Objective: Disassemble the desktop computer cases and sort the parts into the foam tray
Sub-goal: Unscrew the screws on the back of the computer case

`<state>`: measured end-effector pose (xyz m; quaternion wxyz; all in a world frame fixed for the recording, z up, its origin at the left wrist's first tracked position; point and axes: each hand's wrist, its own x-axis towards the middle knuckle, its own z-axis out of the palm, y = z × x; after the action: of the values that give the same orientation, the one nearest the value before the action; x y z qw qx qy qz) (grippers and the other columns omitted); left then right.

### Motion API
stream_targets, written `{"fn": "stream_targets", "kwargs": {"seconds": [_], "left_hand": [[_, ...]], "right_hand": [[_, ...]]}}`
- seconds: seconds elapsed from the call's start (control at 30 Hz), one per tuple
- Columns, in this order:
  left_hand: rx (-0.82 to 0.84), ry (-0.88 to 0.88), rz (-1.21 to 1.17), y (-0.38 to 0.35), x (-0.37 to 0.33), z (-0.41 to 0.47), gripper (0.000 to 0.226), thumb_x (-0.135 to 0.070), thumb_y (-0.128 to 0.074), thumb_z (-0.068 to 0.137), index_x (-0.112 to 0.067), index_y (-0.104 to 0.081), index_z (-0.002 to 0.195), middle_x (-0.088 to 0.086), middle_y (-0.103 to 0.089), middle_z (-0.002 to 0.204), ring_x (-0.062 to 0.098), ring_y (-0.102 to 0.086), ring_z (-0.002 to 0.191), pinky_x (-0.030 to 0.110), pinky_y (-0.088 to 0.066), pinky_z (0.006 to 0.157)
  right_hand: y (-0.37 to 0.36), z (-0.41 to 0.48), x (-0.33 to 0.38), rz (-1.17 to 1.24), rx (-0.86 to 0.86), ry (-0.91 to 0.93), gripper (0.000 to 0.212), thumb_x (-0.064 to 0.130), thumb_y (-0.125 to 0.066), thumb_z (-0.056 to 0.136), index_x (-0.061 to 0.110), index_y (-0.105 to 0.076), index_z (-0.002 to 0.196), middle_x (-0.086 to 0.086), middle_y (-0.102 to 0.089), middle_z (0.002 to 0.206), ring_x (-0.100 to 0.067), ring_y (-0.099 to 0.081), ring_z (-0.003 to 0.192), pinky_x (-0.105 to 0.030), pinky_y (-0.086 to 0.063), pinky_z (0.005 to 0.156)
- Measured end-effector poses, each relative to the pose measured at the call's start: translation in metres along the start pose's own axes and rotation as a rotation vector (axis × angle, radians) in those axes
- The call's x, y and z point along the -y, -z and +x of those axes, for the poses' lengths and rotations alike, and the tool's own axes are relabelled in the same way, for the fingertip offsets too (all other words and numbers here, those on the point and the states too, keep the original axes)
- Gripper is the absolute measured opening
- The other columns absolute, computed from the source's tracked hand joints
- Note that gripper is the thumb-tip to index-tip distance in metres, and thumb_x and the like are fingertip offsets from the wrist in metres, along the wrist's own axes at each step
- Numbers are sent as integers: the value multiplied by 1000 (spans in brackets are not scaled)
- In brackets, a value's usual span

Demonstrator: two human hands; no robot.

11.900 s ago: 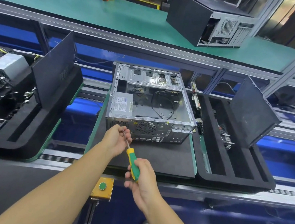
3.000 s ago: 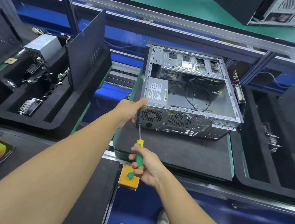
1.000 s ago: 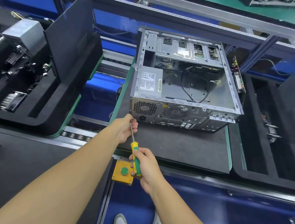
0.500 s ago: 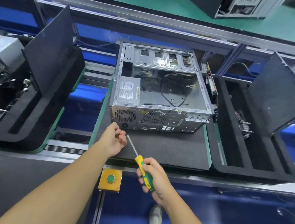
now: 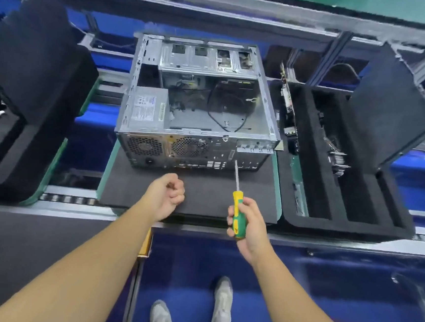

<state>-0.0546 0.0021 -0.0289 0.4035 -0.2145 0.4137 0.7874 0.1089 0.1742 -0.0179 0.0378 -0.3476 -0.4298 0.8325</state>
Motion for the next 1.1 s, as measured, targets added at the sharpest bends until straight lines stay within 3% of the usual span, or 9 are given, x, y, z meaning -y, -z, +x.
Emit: {"fn": "stream_targets", "kwargs": {"seconds": [0.13,0.37,0.47,0.63,0.8,0.87,0.93,1.03,1.1], "left_hand": [[-10,26,123,-9,8,-2,23,3,-33,95,-8,-50,105,1,-33,62,11,-24,45,21,-19,39],[195,150,284,-57,18,-16,20,-9,-39,100,-14,-46,82,-2,-28,67,14,-23,55,25,-28,45],[313,128,460,-98,29,-19,18,-4,-37,103,-12,-48,91,0,-38,66,13,-29,54,24,-32,49],[410,-25,757,-172,55,-12,19,-16,-42,108,-9,-49,92,3,-58,67,12,-54,54,24,-48,51],[309,-261,1101,-240,95,24,19,-17,-64,98,-4,-55,86,7,-62,61,15,-61,46,24,-46,41],[327,-393,1361,-263,111,43,18,-19,-73,91,-8,-62,84,2,-65,63,8,-62,51,23,-47,48],[370,-505,1655,-283,125,60,13,-22,-76,89,-11,-69,89,0,-70,79,10,-65,70,26,-51,66],[398,-471,1929,-297,137,76,18,-27,-67,95,-18,-73,110,0,-73,108,19,-67,98,34,-54,89],[361,-452,1990,-298,136,78,22,-25,-58,101,-21,-72,116,2,-71,117,22,-66,103,36,-53,91]], "right_hand": [[5,4,7,-32,76,-6,13,18,-51,89,23,-53,101,-5,-56,74,-17,-46,58,-23,-30,44],[8,-8,32,-32,182,49,18,20,-54,85,19,-54,103,-7,-54,73,-18,-45,58,-24,-30,44],[16,-11,55,-21,182,89,20,21,-55,85,19,-57,104,-7,-54,73,-18,-45,58,-25,-31,44],[54,-10,102,-4,125,150,23,25,-55,86,16,-52,107,-6,-55,72,-17,-47,56,-25,-32,43],[117,-2,155,-106,-27,215,20,26,-52,91,14,-57,105,-6,-56,74,-15,-47,55,-25,-34,42],[143,3,174,-153,-104,239,13,22,-48,97,15,-57,105,-4,-57,73,-15,-48,55,-26,-36,42],[164,6,187,-198,-159,248,9,18,-46,101,18,-55,102,-4,-57,72,-15,-48,55,-26,-35,43],[186,12,200,-268,-179,258,12,15,-47,102,20,-56,97,-3,-57,71,-15,-48,55,-26,-33,43],[191,17,205,-283,-180,260,13,15,-47,101,20,-57,96,-3,-57,71,-15,-47,55,-26,-32,43]]}}
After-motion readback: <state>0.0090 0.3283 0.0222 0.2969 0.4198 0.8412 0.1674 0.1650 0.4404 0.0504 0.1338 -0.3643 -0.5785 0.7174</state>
